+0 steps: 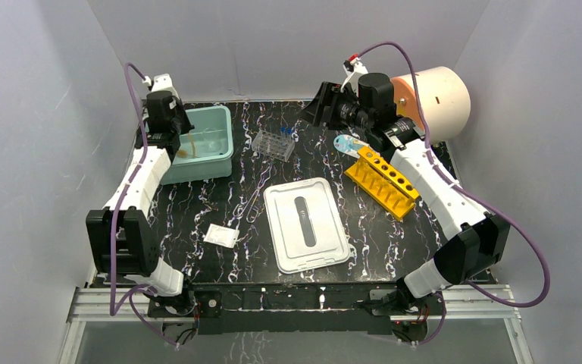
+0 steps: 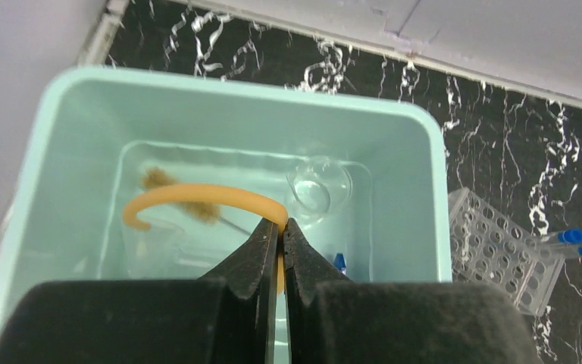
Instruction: Organize the chemistry lab equipment
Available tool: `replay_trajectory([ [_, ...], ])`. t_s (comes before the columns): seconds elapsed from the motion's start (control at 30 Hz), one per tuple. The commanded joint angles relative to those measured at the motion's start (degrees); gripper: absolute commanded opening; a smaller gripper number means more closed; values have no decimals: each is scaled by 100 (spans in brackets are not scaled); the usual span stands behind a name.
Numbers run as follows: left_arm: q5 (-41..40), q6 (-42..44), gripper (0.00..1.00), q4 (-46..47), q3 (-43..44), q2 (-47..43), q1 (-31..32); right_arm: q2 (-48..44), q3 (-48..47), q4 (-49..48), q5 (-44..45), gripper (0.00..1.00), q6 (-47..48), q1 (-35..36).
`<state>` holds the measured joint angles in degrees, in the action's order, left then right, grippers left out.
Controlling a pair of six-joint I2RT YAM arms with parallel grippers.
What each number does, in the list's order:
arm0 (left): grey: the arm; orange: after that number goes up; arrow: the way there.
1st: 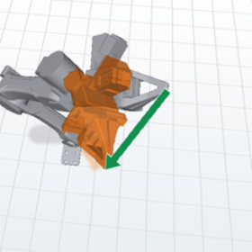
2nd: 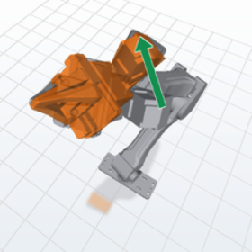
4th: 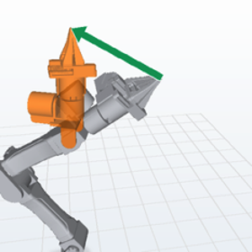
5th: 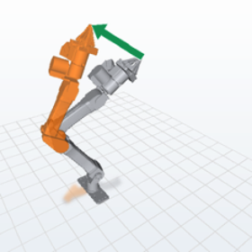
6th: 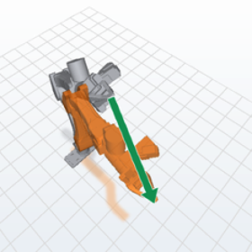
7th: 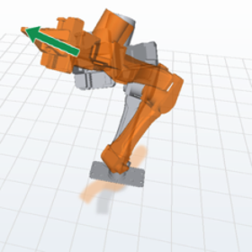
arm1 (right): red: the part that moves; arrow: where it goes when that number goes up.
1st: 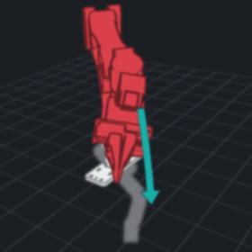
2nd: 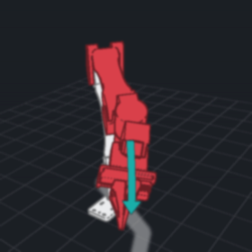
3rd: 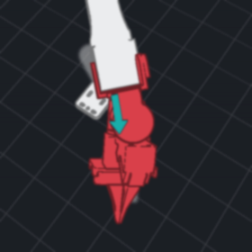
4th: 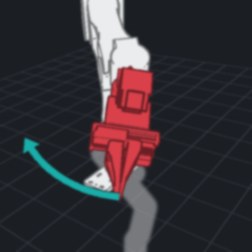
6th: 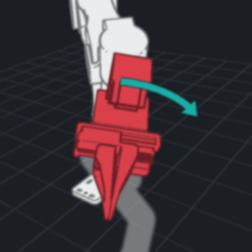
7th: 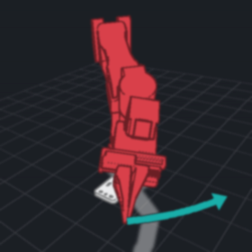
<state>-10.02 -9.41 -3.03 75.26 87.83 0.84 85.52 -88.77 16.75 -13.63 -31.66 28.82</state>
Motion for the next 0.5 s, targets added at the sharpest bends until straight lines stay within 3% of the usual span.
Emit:
replay_trajectory([
  [0.0,311,-652,0,276,-313,79,-40,33,54,-430,-140,78,-68,-56],
  [0.2,563,-945,1,198,-274,528,-45,47,154,-457,-125,77,-60,-65],
  [0.47,254,-932,38,-369,280,904,-40,-140,415,-412,47,76,-77,-61],
])
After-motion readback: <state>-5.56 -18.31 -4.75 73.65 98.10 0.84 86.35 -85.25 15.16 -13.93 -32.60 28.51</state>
